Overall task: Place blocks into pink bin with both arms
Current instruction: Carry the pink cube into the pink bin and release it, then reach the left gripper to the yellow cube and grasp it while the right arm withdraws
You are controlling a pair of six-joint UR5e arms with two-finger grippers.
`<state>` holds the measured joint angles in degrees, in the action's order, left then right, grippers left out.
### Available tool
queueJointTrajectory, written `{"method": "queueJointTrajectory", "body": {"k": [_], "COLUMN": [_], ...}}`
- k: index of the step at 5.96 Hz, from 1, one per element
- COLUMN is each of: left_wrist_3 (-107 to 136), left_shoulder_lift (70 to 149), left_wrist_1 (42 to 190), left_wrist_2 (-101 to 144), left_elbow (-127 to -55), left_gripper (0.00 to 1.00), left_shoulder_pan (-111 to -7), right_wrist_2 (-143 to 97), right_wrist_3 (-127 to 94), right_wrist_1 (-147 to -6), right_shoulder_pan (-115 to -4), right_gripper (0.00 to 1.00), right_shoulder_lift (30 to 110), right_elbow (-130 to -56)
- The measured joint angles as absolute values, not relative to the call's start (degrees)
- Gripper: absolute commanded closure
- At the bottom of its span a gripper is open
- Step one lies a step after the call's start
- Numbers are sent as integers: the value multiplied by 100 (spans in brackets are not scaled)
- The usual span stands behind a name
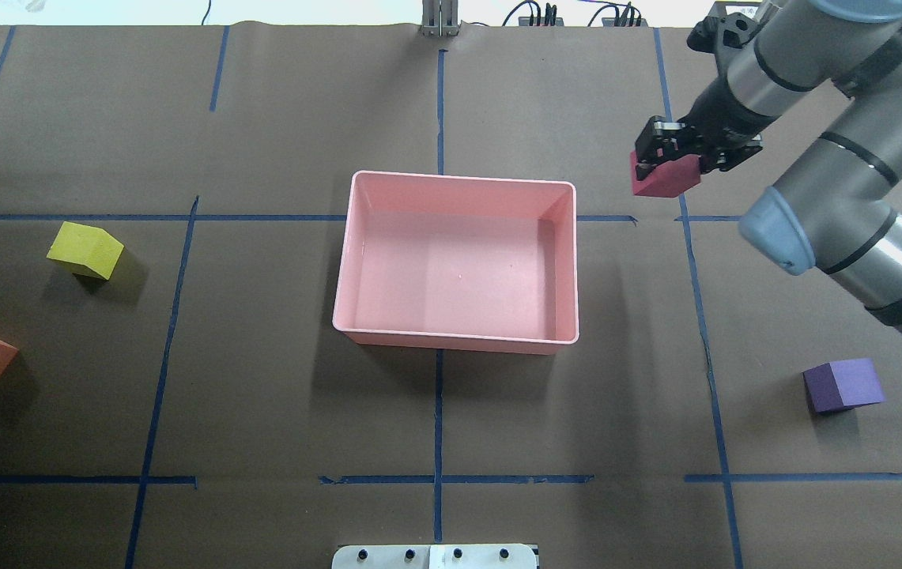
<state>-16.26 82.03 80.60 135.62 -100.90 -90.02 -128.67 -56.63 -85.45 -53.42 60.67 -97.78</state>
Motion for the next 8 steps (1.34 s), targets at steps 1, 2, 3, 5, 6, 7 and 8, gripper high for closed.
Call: {"method": "queueJointTrajectory", "body": {"k": [1, 2, 3, 5, 6, 7, 8], "left_wrist_3": [-1626, -1629, -1635, -1618, -1603, -1594, -1503], "left_shoulder_lift": [8217, 8229, 8228, 8267, 8380, 8577, 8851], "left_wrist_1": [8060, 8060, 8060, 8106, 8321, 8832, 9289], "left_wrist_2": [13562, 13559, 13542, 13540, 13554, 13562, 13571], "left_elbow": [-10094, -10104, -10136, -10252, -10292, -10218, -10022], "left_gripper": [0, 0, 0, 0, 0, 0, 0], "left_shoulder_pan": [-9001, -9000, -8996, -8964, -8931, -8859, -8715], "right_wrist_2": [-12302, -11731, -11316, -10689, -10598, -10626, -10871], "right_wrist_3": [-6610, -7361, -7873, -8292, -8300, -8111, -7618], "right_wrist_1": [-8976, -9337, -9512, -9607, -9639, -9679, -9828], "right_shoulder_pan": [-4813, -4284, -3850, -3317, -3259, -3308, -3554], "right_gripper": [63, 56, 10, 0, 0, 0, 0], "right_shoulder_lift": [5533, 5046, 4751, 4616, 4630, 4677, 4745], "right_elbow": [-9842, -9837, -9822, -9827, -9862, -9925, -9999]}}
